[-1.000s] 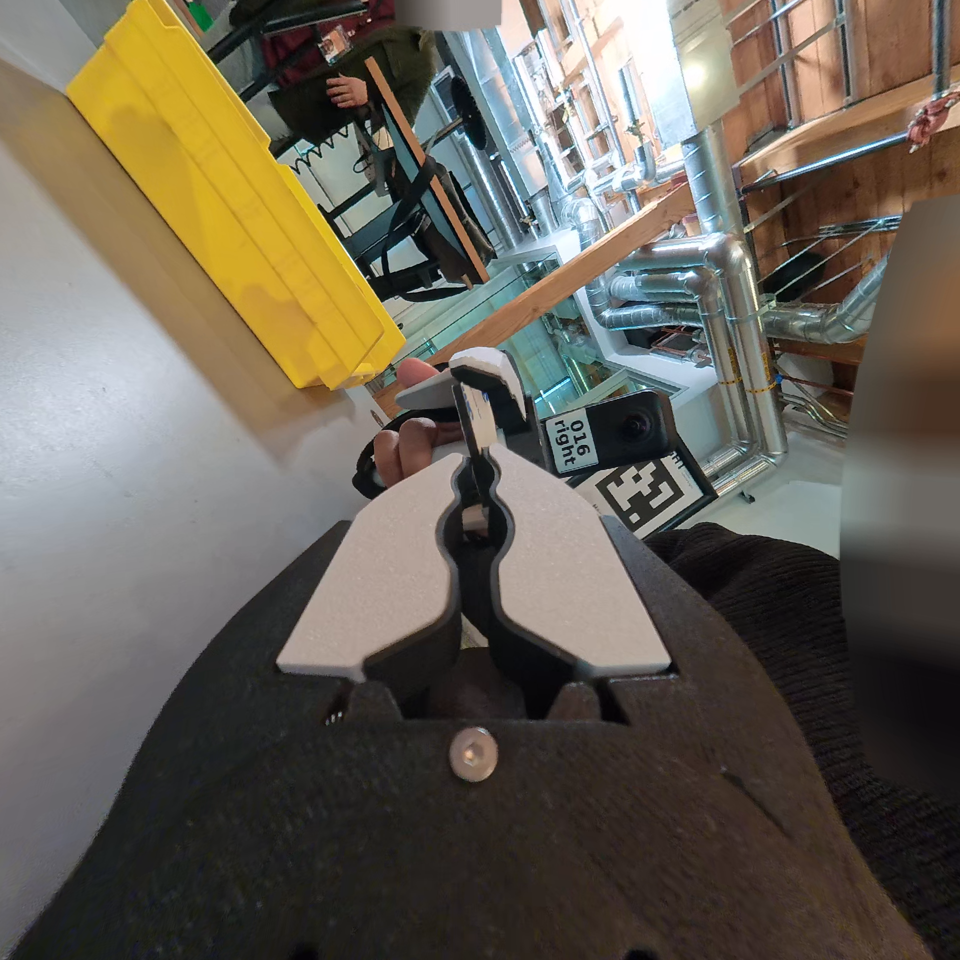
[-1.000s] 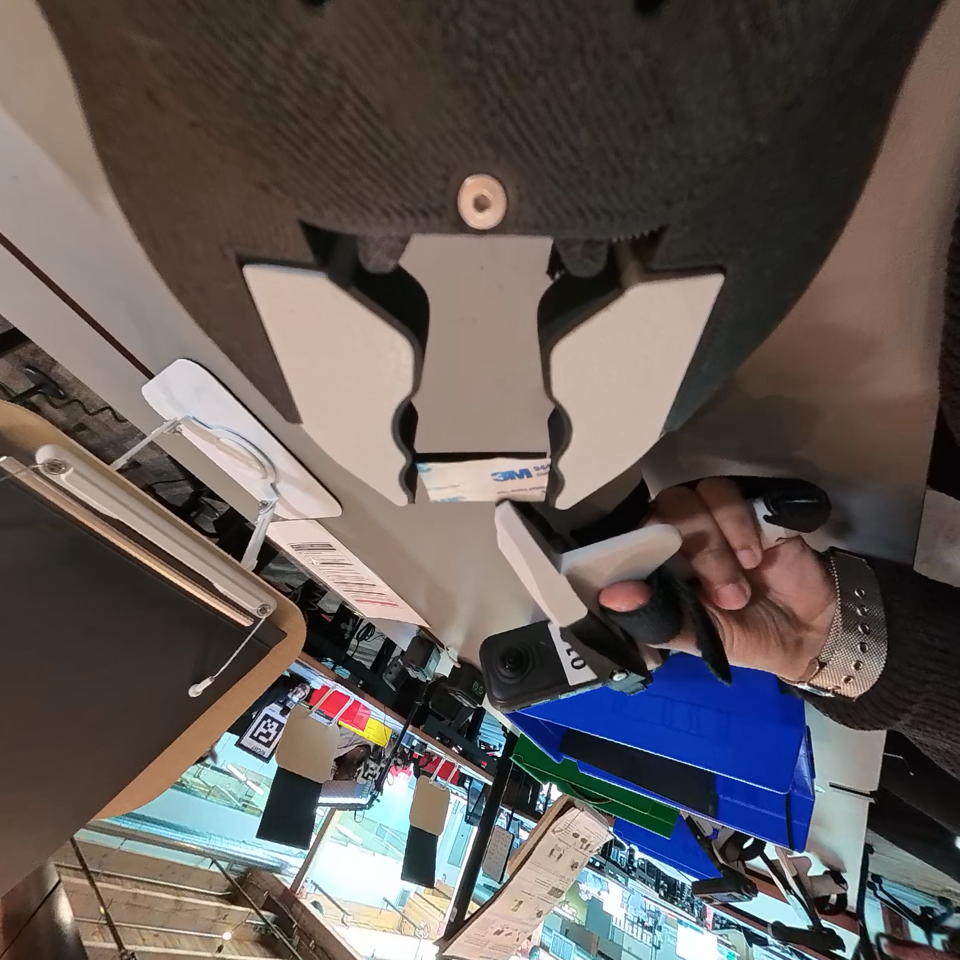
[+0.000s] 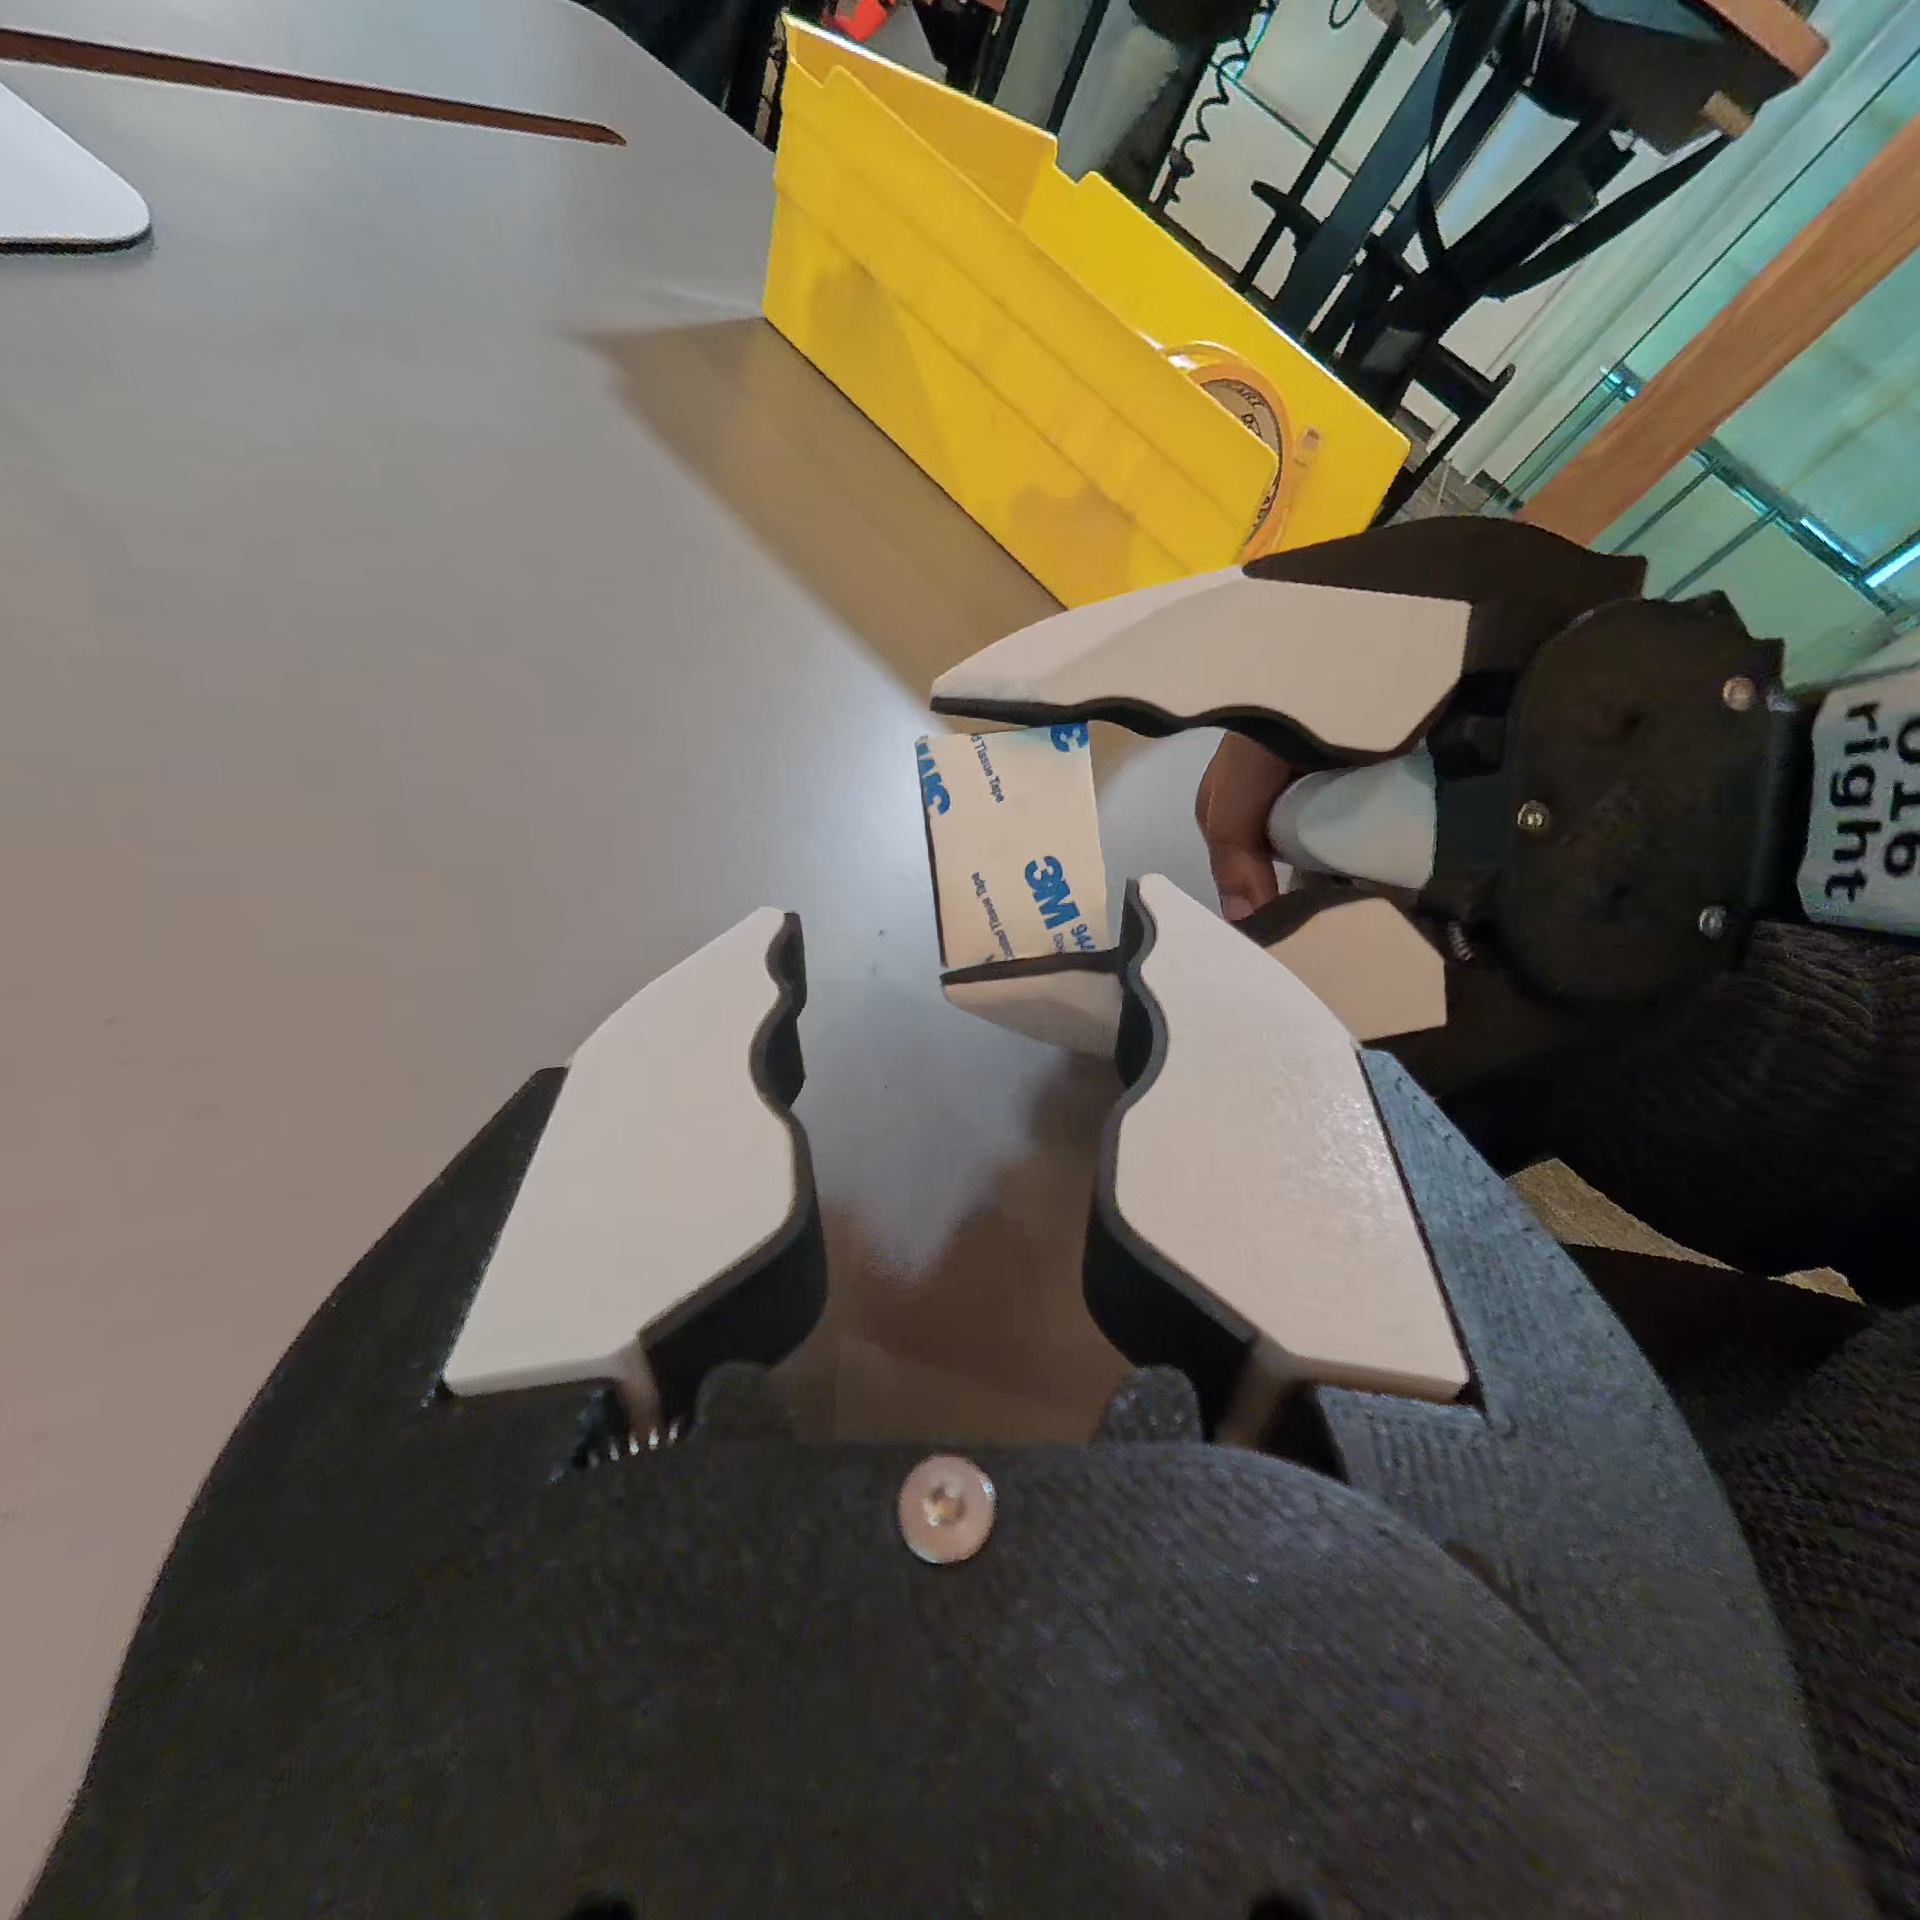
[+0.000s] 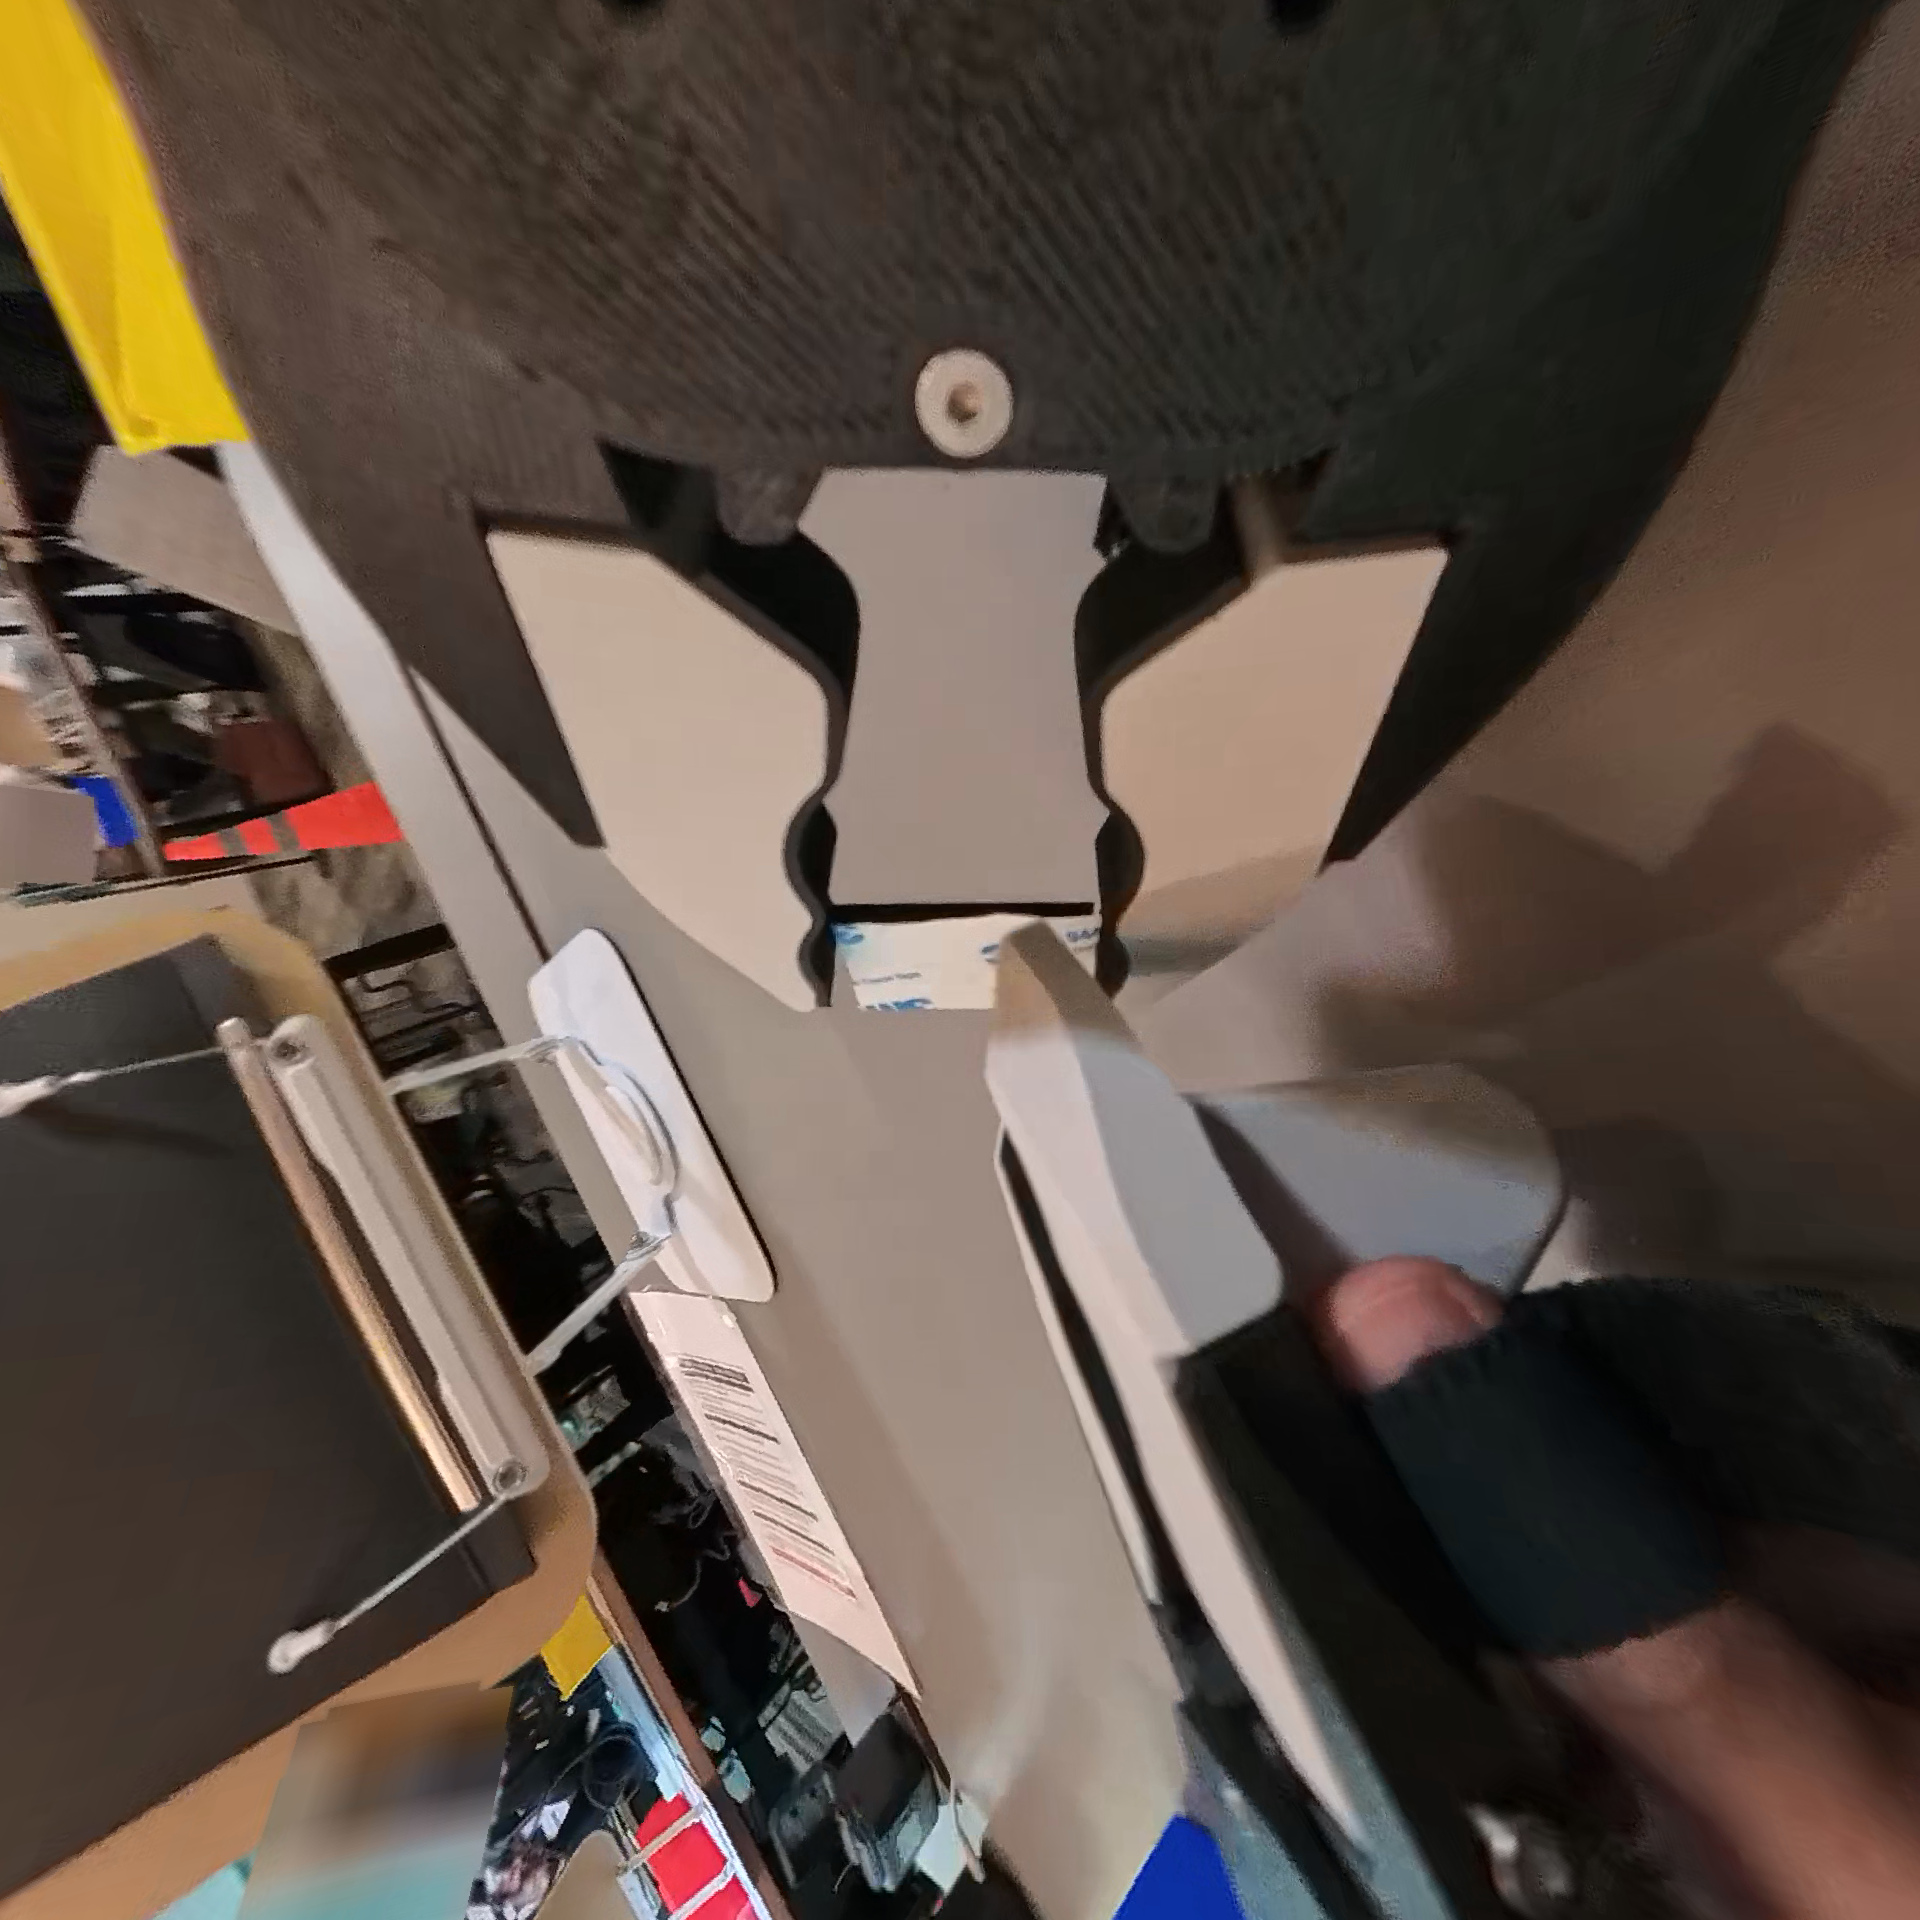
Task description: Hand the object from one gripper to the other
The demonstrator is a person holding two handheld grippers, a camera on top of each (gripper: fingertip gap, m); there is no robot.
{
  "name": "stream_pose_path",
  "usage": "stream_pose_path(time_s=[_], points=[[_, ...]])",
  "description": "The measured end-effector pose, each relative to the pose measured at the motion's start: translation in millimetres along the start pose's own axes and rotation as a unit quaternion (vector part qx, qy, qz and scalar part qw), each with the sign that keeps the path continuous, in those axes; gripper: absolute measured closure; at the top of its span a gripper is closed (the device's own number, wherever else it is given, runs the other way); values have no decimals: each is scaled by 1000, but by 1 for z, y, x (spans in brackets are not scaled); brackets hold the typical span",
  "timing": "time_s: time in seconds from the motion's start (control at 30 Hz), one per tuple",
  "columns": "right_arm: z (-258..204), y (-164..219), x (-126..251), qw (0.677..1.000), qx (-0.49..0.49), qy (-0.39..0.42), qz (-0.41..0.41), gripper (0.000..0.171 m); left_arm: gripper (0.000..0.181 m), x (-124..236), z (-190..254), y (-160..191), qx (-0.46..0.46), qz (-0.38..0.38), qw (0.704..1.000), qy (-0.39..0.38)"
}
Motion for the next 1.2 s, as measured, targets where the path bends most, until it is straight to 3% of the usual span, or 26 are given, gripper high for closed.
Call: stream_pose_path(time_s=[0.27,0.6,1.03,1.2], points=[[-16,-8,-1,994,100,20,-25,123,127,-4,5,4,-24,-22,999,-9],[-20,-7,-3,991,126,23,-39,123,146,-8,9,9,-35,-38,999,-9],[-16,-5,-2,993,109,27,-32,116,147,-4,4,7,-25,-25,999,-4],[-9,-1,-1,999,45,10,-18,113,147,4,-1,-3,27,33,997,63]])
Point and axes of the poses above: each gripper's, where its closed fingertips meet, x back along the fingers, y out of its underside, z = x × y across the jaws, the point moved 6 cm from there along x, back along the fingers, and after that the axes turned 2 degrees about y, right-handed, at the moved point
